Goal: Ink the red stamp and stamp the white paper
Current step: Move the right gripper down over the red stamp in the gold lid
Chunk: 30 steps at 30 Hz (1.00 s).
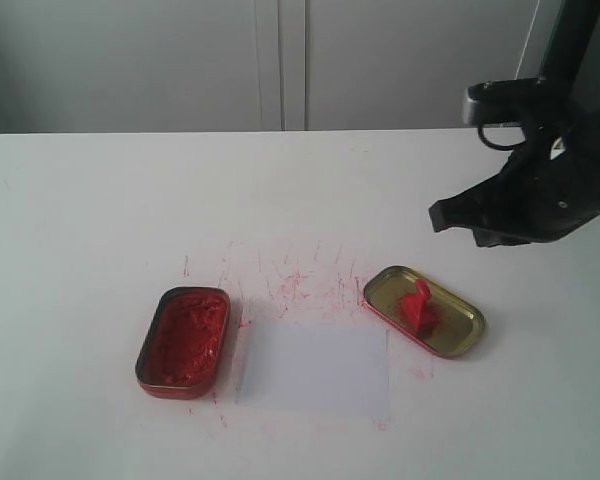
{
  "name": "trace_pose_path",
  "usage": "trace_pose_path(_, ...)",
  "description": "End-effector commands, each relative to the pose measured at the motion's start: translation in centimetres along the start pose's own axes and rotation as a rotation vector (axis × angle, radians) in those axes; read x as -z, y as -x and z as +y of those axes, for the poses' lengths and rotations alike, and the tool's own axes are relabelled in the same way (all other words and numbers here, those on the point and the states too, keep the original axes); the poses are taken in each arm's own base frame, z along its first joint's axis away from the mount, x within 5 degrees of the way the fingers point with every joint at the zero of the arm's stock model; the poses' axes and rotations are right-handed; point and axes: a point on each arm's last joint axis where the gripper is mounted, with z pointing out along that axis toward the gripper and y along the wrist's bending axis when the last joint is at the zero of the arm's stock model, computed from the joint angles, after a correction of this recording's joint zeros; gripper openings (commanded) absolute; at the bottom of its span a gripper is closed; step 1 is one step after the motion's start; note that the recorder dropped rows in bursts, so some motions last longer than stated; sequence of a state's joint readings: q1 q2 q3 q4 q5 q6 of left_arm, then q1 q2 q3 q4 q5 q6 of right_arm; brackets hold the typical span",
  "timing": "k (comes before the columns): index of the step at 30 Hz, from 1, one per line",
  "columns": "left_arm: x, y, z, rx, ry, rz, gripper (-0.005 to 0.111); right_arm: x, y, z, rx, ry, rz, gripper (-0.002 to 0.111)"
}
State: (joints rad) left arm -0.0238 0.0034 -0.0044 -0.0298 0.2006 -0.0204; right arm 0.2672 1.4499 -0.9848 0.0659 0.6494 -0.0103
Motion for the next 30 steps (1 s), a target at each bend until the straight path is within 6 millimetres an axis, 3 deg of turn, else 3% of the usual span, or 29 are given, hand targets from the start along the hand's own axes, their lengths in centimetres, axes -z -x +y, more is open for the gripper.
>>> trace_pose_path(1, 0.0, -0.1, 0.0, 0.002, 0.001, 0.003, 0.000, -1.6, 0.5, 1.1, 0.043, 0.018, 0.057, 0.000)
trace_pose_path(13, 0.0, -0.1, 0.0, 0.002, 0.001, 0.003, 0.000, -5.7, 1.9, 2.8, 0.067, 0.046, 0.158, 0.000)
trace_pose_path(23, 0.0, -0.1, 0.0, 0.002, 0.001, 0.003, 0.000, -8.0, 1.6, 2.8, 0.056, 0.048, 0.207, 0.027)
trace_pose_path(30, 0.0, -0.1, 0.0, 0.002, 0.001, 0.003, 0.000, -9.3, 1.3, 2.8, 0.053, 0.044, 0.229, 0.028)
